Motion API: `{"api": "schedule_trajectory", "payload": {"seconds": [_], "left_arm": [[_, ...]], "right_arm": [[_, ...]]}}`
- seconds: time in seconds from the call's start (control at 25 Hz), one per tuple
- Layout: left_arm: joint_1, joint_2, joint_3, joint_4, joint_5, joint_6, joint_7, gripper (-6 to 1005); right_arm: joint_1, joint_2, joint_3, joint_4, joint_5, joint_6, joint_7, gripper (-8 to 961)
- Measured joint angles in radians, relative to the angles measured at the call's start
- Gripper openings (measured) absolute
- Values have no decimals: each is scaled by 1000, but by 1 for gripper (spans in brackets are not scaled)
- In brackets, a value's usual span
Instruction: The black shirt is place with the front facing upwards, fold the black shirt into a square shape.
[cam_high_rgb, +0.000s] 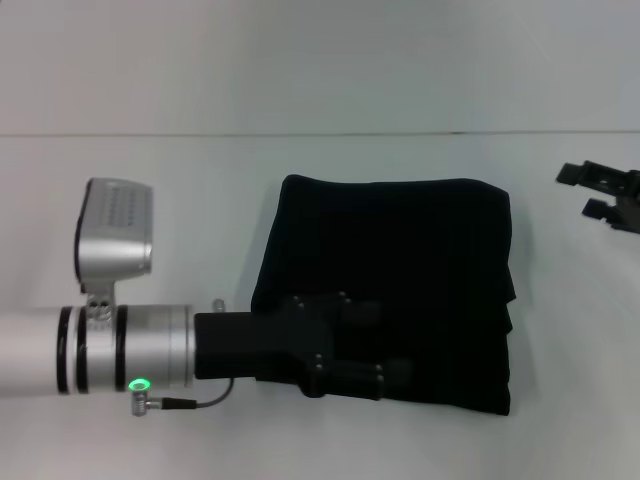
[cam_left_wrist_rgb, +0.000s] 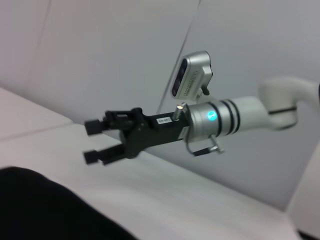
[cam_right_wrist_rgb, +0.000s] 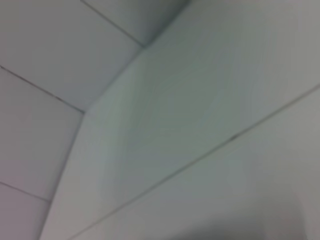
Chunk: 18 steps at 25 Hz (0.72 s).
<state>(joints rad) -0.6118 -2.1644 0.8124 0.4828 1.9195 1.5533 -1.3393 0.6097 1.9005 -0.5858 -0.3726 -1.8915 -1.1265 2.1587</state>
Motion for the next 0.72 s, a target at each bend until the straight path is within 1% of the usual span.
{"api": "schedule_trajectory", "payload": {"seconds": [0.08,0.16,0.28,0.48,0.56,0.72], "left_arm": [[14,0,-13,6,-3,-21,59,915],[19,0,-30,7,-4,-36,101,923],[27,0,-71,7,-4,-34,137,922],[46,1,-190,6,-8,-33,211,922],[53,8,-221,6,-9,-33,217,921],[76,26,-255,3,-12,-28,218,922]], "right_arm": [[36,-3,-7,7,-61,15,75,916],[66,4,-8,12,-105,37,117,916],[93,15,-9,13,-138,55,155,916],[101,17,-7,14,-143,69,194,915],[98,17,-3,14,-141,72,211,915],[105,17,-9,15,-141,74,259,916]]}}
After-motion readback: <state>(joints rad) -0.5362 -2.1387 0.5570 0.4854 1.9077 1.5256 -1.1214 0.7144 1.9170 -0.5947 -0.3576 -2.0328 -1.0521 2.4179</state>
